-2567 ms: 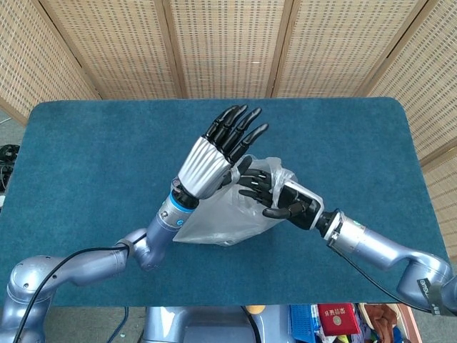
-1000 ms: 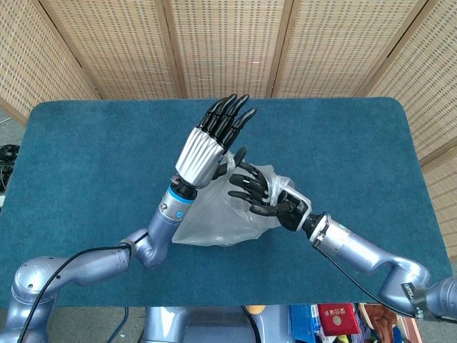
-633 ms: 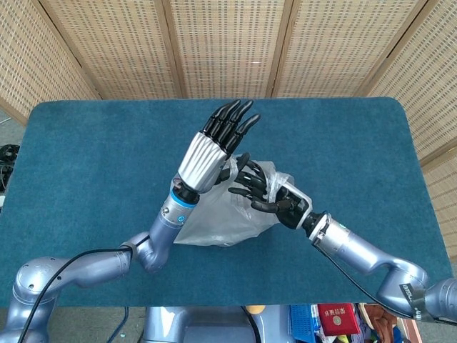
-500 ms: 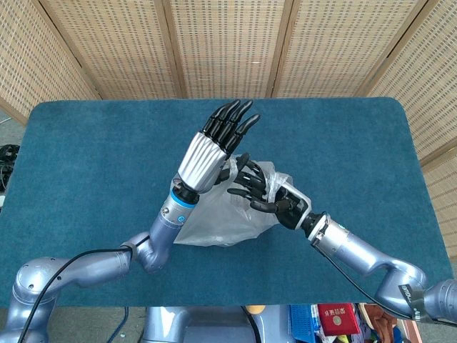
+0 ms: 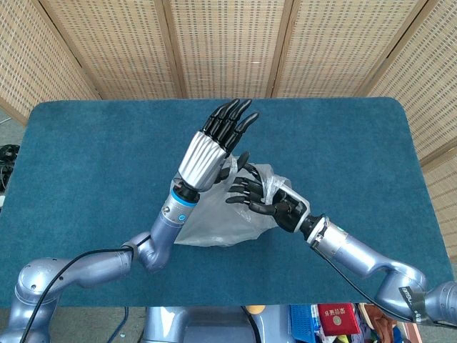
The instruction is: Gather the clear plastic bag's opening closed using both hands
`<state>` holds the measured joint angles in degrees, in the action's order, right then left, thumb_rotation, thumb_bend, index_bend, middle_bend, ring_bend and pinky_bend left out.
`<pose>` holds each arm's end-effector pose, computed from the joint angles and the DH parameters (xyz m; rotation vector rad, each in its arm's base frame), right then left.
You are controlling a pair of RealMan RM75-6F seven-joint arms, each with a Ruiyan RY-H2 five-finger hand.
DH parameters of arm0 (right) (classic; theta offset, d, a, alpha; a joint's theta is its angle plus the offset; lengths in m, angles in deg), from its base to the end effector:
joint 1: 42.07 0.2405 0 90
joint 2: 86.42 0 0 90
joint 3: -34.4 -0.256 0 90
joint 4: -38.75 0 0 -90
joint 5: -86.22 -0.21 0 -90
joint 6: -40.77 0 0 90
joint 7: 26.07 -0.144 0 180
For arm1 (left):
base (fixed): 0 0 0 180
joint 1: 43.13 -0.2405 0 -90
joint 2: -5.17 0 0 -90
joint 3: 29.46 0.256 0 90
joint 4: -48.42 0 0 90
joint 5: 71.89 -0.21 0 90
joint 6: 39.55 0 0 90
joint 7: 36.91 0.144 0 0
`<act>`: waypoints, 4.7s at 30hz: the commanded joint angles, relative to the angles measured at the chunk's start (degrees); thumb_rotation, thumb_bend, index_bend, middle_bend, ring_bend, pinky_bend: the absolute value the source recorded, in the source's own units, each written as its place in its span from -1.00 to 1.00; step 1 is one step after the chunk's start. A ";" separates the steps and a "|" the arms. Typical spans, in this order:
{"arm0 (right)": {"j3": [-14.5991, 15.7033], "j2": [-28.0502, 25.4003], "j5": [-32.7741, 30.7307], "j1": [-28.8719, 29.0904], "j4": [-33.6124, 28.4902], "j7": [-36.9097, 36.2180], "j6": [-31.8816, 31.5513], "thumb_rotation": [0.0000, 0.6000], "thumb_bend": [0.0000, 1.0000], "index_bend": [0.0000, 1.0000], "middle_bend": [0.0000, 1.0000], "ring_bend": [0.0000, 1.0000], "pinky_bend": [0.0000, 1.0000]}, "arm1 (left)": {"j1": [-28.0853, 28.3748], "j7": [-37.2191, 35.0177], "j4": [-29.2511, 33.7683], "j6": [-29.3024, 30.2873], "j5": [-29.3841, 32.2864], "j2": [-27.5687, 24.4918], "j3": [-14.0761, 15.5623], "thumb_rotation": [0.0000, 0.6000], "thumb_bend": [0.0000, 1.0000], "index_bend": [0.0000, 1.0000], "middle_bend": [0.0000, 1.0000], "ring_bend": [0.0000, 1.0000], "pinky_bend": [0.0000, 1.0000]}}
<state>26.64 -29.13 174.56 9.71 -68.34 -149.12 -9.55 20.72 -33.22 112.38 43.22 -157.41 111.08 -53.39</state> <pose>-0.0626 -0.3202 0.1037 -0.5768 2.3168 -1.1812 0.0496 0.3785 0.0198 -1.5169 -0.3869 -1.9036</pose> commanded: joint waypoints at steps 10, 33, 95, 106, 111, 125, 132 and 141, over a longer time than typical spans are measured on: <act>0.21 -0.24 1.35 -1.33 -1.10 1.03 -0.67 1.00 -0.92 -0.94 -0.25 -0.53 -0.50 | -0.57 -0.14 1.73 -0.58 -0.07 -0.26 1.01 1.00 -0.12 -1.00 -1.00 -1.00 -0.78; 4.58 0.12 8.71 -1.62 1.26 -4.13 -2.54 1.00 -0.85 -0.36 -0.15 -0.45 -0.50 | -1.19 -1.67 -0.28 -2.40 0.05 0.42 2.36 1.00 -0.24 -1.00 -1.00 -1.00 -0.77; 9.02 1.33 4.65 -2.35 7.17 -2.11 -9.06 1.00 -0.83 -0.35 -0.14 -0.43 -0.50 | -17.81 -31.03 17.62 -10.98 8.30 -27.92 2.88 1.00 -0.76 -1.00 -1.00 -1.00 -0.81; 3.43 6.40 -5.42 -5.68 6.60 10.87 -9.67 1.00 -0.83 -0.35 -0.14 -0.46 -0.54 | -22.39 -34.26 15.11 -8.66 8.49 -33.01 2.67 1.00 -0.76 -1.00 -1.00 -1.00 -0.81; 0.92 7.90 -7.80 -6.61 5.66 13.62 -8.98 1.00 -0.80 -0.36 -0.15 -0.51 -0.54 | -23.51 -35.63 13.34 -8.87 8.73 -33.79 2.89 1.00 -0.76 -1.00 -1.00 -1.00 -0.82; -5.61 7.74 -11.55 -8.36 1.33 13.41 -5.51 1.00 -0.77 -0.43 -0.26 -0.66 -0.62 | -24.91 -36.23 10.68 -9.21 8.90 -33.52 3.53 1.00 -0.75 -1.00 -1.00 -1.00 -0.81; -8.52 6.18 -11.83 -9.00 0.50 12.26 -3.06 1.00 -0.74 -0.49 -0.33 -0.72 -0.62 | -26.03 -35.51 8.18 -9.22 8.41 -32.17 5.16 1.00 -0.75 -1.00 -1.00 -1.00 -0.81; -10.70 8.29 -12.16 -10.54 1.21 17.58 -5.08 1.00 -0.74 -0.49 -0.35 -0.74 -0.63 | -29.12 -34.62 7.45 -8.98 8.87 -32.41 7.22 1.00 -0.75 -1.00 -1.00 -1.00 -0.81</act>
<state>16.41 -21.65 162.57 -0.39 -67.42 -133.15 -13.85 -7.98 -68.26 119.66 34.10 -148.64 78.94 -46.50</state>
